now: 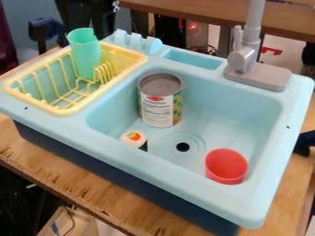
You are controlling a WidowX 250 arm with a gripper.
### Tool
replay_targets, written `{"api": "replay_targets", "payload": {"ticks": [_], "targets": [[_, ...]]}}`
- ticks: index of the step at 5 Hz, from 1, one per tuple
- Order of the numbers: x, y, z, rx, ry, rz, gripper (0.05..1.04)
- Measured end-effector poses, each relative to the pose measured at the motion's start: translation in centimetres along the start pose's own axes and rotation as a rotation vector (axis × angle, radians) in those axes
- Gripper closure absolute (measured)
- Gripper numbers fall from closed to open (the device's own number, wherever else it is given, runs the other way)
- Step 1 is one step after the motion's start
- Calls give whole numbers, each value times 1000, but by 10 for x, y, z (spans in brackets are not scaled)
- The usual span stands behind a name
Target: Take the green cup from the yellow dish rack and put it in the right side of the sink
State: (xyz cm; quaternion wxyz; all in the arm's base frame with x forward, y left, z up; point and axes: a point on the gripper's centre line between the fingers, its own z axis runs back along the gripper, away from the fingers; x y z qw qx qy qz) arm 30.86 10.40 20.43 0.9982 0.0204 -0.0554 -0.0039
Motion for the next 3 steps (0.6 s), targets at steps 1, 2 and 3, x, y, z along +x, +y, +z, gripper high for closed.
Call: {"api": "replay_targets", "payload": {"ticks": [1,2,3], "targets": [[14,14,-10,-7,11,11,82],[24,22,-20,-12,35,15,82],[29,24,-32,-22,67,15,82]]}}
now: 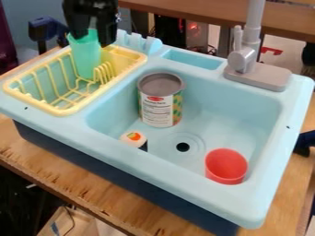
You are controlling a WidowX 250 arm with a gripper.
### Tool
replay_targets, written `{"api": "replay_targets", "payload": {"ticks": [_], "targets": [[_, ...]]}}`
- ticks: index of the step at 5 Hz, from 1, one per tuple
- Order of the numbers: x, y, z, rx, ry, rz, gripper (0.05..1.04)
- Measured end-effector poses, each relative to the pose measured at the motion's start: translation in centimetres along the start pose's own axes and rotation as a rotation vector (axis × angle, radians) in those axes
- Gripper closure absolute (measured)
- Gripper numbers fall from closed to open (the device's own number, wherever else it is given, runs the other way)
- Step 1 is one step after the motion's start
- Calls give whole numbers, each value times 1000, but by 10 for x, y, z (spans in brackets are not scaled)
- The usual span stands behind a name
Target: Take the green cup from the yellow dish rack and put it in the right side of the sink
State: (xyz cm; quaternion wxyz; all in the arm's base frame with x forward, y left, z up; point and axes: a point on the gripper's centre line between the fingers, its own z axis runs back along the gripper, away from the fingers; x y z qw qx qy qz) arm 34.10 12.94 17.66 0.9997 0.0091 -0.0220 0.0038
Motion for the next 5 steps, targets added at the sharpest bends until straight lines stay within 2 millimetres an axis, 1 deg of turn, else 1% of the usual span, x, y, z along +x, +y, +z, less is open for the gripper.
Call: {"api": "replay_targets", "payload": {"ticks": [1,2,3,4,5], "targets": [[1,1,-13,-8,38,-1,82],[3,0,-23,-25,58,3,119],[5,3,-25,-10,65,22,391],[5,3,-24,-12,62,31,685],[5,3,-24,-13,65,37,898]]}}
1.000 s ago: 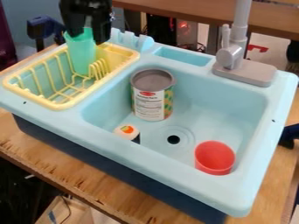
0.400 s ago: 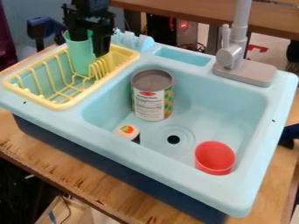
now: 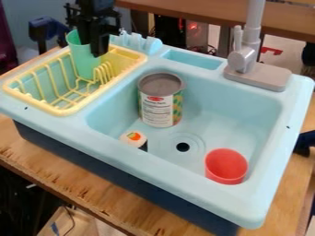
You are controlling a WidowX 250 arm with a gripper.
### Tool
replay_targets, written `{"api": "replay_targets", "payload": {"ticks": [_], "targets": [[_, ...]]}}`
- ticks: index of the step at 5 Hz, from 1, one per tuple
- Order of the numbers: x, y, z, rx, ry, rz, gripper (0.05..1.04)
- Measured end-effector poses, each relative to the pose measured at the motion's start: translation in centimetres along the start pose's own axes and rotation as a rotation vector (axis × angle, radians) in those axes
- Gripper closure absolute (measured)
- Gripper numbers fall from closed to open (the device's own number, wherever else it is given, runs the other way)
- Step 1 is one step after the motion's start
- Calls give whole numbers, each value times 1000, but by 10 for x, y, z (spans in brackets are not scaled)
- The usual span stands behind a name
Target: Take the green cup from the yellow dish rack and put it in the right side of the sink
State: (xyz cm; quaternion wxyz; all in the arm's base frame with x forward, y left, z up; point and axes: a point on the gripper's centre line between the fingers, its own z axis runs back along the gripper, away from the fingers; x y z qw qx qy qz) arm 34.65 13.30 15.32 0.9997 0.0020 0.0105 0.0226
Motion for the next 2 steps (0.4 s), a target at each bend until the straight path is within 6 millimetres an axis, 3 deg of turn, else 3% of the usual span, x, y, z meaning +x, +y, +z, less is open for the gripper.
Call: {"api": "replay_targets", "payload": {"ticks": [1,2], "targets": [[-1,5,8,31,8,25,985],[-5,7,14,56,37,46,995]]}}
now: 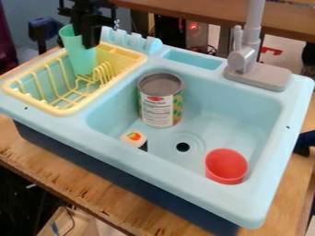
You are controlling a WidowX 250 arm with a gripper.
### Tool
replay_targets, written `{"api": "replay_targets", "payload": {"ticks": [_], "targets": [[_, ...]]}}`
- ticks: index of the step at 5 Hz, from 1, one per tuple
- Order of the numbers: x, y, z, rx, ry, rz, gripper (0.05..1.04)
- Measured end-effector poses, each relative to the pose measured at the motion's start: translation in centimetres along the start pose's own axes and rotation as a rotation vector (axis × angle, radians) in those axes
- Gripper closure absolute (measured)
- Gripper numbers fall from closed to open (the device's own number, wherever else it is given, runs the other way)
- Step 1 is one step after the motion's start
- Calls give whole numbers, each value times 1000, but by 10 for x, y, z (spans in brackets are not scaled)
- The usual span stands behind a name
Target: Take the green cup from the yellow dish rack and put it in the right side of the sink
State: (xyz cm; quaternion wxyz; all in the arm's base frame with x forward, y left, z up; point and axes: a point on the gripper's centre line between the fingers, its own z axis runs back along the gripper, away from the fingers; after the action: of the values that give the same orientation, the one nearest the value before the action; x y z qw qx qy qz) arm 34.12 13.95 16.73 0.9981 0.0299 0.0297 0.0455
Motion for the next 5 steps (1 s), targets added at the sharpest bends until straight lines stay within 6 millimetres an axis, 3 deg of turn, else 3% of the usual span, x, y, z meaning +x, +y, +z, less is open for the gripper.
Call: {"api": "replay_targets", "payload": {"ticks": [1,2,3,4,5], "targets": [[-7,-6,28,0,-75,-3,995],[-26,-33,45,-7,-84,-37,995],[-52,-70,59,12,-103,-85,995],[-65,-116,69,-29,-139,-218,995],[-68,-158,67,-51,-157,-353,995]]}}
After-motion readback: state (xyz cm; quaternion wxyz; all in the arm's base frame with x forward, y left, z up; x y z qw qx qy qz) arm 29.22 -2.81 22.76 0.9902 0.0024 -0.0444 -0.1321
